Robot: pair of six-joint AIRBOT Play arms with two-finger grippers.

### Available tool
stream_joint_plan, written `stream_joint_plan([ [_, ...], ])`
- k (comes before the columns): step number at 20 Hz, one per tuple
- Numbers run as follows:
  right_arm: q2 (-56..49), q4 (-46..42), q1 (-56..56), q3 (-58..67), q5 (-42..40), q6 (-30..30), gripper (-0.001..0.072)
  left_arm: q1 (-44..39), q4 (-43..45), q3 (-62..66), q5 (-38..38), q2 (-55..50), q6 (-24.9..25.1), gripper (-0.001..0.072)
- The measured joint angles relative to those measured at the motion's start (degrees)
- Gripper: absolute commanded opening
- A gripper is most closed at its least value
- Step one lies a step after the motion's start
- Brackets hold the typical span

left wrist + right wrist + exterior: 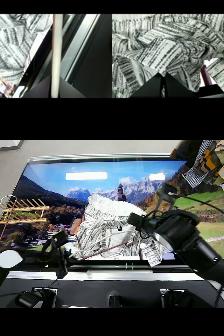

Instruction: Fold the clothes and pants, and hang the long-sleeved shirts on hangers.

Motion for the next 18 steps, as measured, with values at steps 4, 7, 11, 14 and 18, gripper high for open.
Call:
stream_joint_plan([
  [4, 0.59, -0.02, 0.00, 5.46, 4.55, -4.11, 0.0031, -2.93, -0.07, 2.27, 2.91, -5.22, 1.42, 0.0025],
  [7, 0.72, 0.33, 0.00, 9.22, 8.02, -6.38, 0.0032, -3.72, -1.53, 3.48, 5.75, -7.65, 2.86, 0.0025],
  [11, 0.50, 1.95, 0.00, 11.52, 10.71, -8.28, 0.0032, -4.09, -5.07, 4.13, 8.44, -10.14, 6.01, 0.0025],
  [14, -0.90, 2.64, 0.00, 12.00, 11.45, -10.14, 0.0032, -4.15, -7.85, 4.28, 10.29, -11.43, 8.37, 0.0025],
  [18, -2.73, 5.25, 0.00, 12.22, 9.55, -12.04, 0.0032, -4.44, -9.84, 4.33, 11.78, -12.96, 9.86, 0.0025],
])
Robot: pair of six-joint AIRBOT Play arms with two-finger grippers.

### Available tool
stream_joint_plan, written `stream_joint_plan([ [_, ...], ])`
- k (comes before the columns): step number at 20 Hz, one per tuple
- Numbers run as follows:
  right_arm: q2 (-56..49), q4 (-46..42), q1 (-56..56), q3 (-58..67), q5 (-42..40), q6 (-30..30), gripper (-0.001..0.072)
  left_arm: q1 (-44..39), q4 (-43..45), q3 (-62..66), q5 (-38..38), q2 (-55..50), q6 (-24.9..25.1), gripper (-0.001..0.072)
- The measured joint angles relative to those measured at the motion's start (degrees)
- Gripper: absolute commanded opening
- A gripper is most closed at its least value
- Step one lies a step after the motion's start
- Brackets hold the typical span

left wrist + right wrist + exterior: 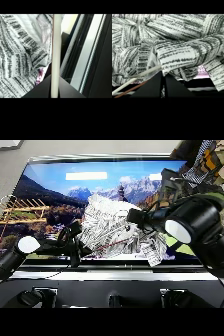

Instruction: Fold the clothes and pants, and hang the long-sleeved shirts on hangers.

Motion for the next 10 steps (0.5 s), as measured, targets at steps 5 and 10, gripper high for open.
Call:
stream_joint_plan([
  [5, -0.57, 2.34, -0.02, 0.02, -2.01, -1.42, 0.0032, -1.05, -1.88, 0.00, 2.54, -1.68, 0.87, 0.0025],
  [10, -0.63, 4.17, -0.02, 0.04, -2.58, -3.06, 0.0032, -2.78, -3.26, 0.00, 3.80, -3.48, 1.53, 0.0026],
])
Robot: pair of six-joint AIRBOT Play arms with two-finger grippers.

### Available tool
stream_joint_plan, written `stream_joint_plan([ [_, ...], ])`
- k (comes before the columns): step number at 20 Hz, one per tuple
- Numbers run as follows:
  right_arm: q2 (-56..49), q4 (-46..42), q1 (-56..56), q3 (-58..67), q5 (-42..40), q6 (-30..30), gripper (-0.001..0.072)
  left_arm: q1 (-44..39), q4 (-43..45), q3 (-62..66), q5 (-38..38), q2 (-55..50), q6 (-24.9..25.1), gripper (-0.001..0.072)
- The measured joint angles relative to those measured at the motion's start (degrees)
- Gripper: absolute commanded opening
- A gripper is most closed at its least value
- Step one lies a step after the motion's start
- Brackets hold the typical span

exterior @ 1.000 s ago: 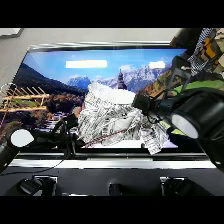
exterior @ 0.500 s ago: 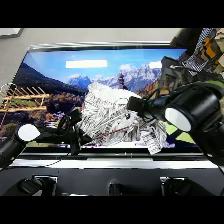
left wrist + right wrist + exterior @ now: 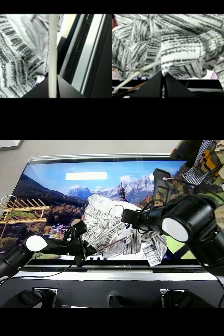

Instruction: Fold the clothes and pants, and hang the long-sleeved shirts on hangers.

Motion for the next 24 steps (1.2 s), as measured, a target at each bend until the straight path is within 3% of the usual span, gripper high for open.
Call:
stream_joint_plan([
  [8, 1.57, 2.51, 0.00, 2.84, 1.07, -2.56, 0.0032, -0.96, -0.59, 0.00, 0.81, -0.96, 0.11, 0.0026],
  [17, 4.11, -3.93, 0.02, 4.74, 7.96, -2.97, 0.0032, -0.98, 3.32, 2.25, -3.06, -1.01, -2.27, 0.0025],
  [24, 2.21, -2.05, 0.00, 4.76, 4.66, -5.09, 0.0032, -1.79, 5.97, 7.76, -3.52, -2.56, -3.08, 0.0026],
])
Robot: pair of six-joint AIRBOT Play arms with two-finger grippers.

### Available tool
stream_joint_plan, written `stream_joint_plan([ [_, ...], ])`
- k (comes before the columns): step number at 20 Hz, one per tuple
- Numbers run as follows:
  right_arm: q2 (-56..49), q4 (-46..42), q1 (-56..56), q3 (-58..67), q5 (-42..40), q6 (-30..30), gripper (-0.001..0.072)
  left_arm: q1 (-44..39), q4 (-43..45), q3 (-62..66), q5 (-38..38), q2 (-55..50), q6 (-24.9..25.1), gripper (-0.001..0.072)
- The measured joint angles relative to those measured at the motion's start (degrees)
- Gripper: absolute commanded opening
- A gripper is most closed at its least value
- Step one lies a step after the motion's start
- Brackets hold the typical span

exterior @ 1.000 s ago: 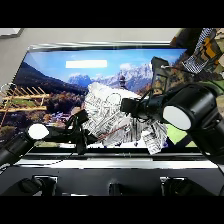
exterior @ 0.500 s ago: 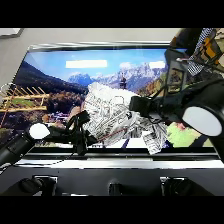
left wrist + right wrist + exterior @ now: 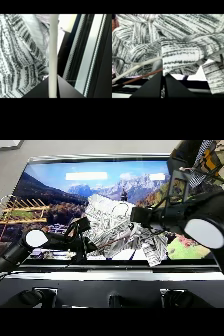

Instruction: Fold the clothes and pants, and hang the long-sleeved shirts on hangers.

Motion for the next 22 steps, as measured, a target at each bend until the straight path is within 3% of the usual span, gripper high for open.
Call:
stream_joint_plan([
  [7, -3.41, 6.60, 0.00, 0.02, -3.41, -3.39, 0.0032, -2.89, 0.52, 2.58, 0.24, -3.04, -0.22, 0.0026],
  [15, -2.91, 7.93, 0.02, 0.04, -0.55, -5.60, 0.0045, -3.37, 2.43, 2.97, 0.39, -3.56, -1.97, 0.0025],
  [16, -2.75, 7.91, 0.02, 0.04, -0.15, -5.62, 0.0124, -3.37, 2.49, 2.97, 0.42, -3.56, -2.19, 0.0025],
  [18, -2.58, 7.67, 0.02, 0.04, 0.17, -5.84, 0.0402, -3.37, 2.69, 2.97, 0.39, -3.56, -2.38, 0.0025],
  [19, -2.49, 7.30, 0.04, 0.04, 0.44, -5.97, 0.0438, -3.37, 2.80, 2.97, 0.39, -3.54, -2.40, 0.0025],
  [22, -1.77, 5.68, 0.04, 0.04, 1.70, -5.99, 0.0439, -3.39, 2.95, 2.97, 0.33, -3.52, -2.51, 0.0025],
])
